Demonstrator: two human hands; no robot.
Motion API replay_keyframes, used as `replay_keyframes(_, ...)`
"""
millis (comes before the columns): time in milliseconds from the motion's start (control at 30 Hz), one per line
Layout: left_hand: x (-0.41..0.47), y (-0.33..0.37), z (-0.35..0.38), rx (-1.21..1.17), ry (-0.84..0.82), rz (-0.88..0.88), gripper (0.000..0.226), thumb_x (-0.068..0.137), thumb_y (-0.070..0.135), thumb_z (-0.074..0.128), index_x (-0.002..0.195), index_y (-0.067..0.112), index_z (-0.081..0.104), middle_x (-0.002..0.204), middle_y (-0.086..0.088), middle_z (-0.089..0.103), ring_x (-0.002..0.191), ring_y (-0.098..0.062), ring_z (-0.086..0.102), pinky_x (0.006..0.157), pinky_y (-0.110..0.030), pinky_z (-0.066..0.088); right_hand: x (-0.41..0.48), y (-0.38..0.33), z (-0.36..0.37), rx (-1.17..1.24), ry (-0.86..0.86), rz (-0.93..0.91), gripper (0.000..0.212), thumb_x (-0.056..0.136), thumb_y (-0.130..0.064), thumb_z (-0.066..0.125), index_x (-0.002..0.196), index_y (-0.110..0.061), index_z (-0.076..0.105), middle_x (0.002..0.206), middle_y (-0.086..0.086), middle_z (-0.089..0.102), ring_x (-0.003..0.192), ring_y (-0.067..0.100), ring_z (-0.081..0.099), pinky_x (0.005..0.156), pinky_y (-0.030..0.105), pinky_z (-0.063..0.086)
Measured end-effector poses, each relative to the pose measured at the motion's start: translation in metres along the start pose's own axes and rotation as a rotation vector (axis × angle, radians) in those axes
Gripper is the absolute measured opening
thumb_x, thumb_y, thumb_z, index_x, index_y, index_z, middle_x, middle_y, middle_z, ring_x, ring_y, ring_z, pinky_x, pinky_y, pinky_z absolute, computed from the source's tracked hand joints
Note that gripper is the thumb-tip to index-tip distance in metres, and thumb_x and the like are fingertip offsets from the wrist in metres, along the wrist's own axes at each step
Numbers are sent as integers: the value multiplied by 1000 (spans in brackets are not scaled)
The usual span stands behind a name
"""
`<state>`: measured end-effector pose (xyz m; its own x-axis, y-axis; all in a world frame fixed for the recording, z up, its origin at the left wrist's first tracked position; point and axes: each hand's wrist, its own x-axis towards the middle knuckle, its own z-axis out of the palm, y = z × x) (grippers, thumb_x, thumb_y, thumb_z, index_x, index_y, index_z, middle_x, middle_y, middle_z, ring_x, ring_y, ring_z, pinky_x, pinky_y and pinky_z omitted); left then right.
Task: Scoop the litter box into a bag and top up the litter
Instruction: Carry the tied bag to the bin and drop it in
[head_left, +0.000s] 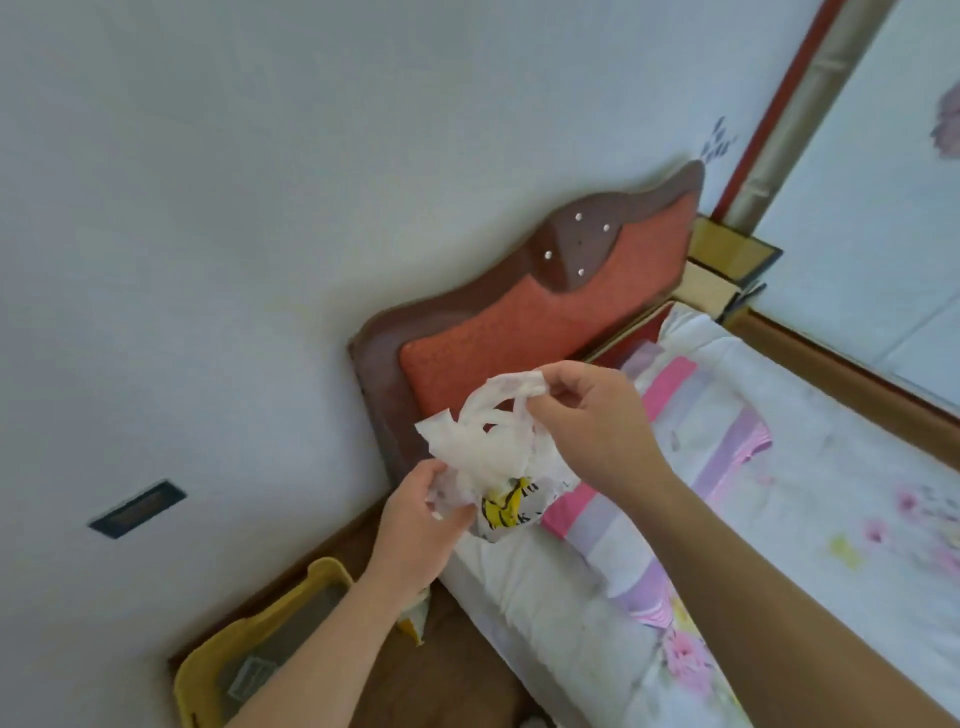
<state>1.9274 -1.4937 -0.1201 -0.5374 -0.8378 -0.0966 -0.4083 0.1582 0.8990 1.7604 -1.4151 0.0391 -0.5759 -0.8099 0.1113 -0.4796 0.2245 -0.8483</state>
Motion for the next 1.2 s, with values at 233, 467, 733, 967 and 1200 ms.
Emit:
replay_keyframes(233, 5, 56, 50, 58, -282, 225, 46, 76, 38, 71, 119, 27, 57, 108, 14, 63, 100, -6, 60, 84, -26, 51, -65, 14, -79, 3, 309, 191, 19, 90, -12, 60, 86, -21, 76, 70, 4, 71, 50, 6, 50, 48, 19, 39)
replay_keyframes(467, -32, 126, 137, 35, -551, 351, 44, 79, 19, 78, 115, 31, 56, 108, 17, 60, 102, -4, 59, 79, -13, 44, -152, 36, -169, 47, 616, 289, 18, 88, -11, 63, 95, -25, 73, 75, 2, 72, 65, 20, 64, 57, 29, 50)
replay_keyframes(733, -120, 186, 257, 37, -805, 451, 38, 81, 18, 75, 104, 38, 53, 107, 16, 60, 102, -8, 59, 82, -24, 48, -271, 74, -266, 5, 923, 389, 11, 85, -11, 67, 85, -22, 68, 77, -1, 72, 71, 19, 67, 64, 30, 54)
replay_keyframes(967, -195, 225, 350, 14, -1025, 526, 31, 75, 29, 74, 97, 42, 56, 101, 15, 62, 93, -18, 64, 76, -32, 52, -362, 95, -334, -68, 1098, 514, 7, 85, -15, 70, 83, -20, 74, 73, -6, 71, 69, 14, 67, 63, 24, 54)
replay_keyframes(1200, -241, 258, 441, 31, -1256, 650, 30, 78, 20, 76, 96, 34, 58, 96, 7, 63, 84, -20, 63, 67, -26, 46, -425, 111, -376, -172, 1320, 697, 9, 87, -15, 67, 84, -19, 74, 75, -1, 72, 73, 22, 68, 66, 34, 56)
